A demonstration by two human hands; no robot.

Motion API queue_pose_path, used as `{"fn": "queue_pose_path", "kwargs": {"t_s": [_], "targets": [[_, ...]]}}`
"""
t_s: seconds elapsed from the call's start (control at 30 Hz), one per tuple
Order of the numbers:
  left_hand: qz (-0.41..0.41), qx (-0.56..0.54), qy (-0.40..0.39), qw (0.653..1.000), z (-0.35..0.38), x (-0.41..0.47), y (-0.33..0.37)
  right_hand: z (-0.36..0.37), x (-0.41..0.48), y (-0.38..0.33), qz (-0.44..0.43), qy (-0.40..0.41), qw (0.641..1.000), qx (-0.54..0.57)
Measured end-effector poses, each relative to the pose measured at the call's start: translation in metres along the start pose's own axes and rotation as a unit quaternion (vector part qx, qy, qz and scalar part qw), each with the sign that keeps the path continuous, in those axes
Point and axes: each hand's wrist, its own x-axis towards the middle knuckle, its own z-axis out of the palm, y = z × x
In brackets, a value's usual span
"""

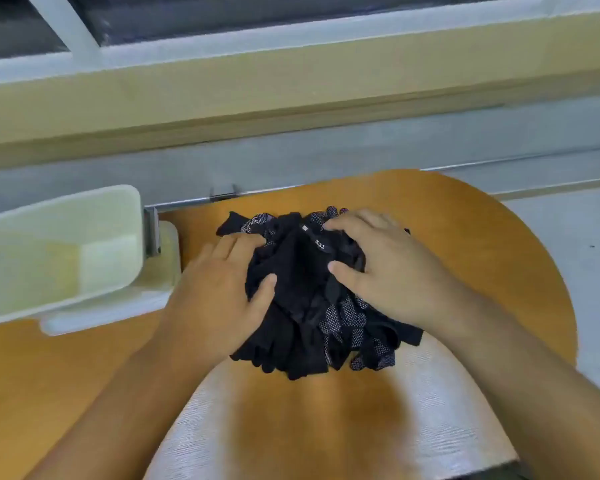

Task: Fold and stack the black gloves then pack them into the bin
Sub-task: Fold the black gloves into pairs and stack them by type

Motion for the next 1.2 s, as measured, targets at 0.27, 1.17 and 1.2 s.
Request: {"fn": "queue_pose_path", "kwargs": {"t_s": [0.27, 1.17, 1.2], "targets": [[0.013, 0.007, 0.029, 0.999, 0.096, -0.022, -0.037, 0.098, -0.002, 0.029, -0.02, 0.008, 1.0, -0.009], [-0.033, 0.061, 0.168, 0.983, 0.128, -0.386, 0.003, 0.202, -0.315, -0.046, -0.045, 0.141, 0.963, -0.226], [-0.03, 0.061, 0.172, 0.983, 0.126, -0.395, 0.008, 0.202, -0.323, -0.049, -0.044, 0.145, 0.963, -0.225]]}}
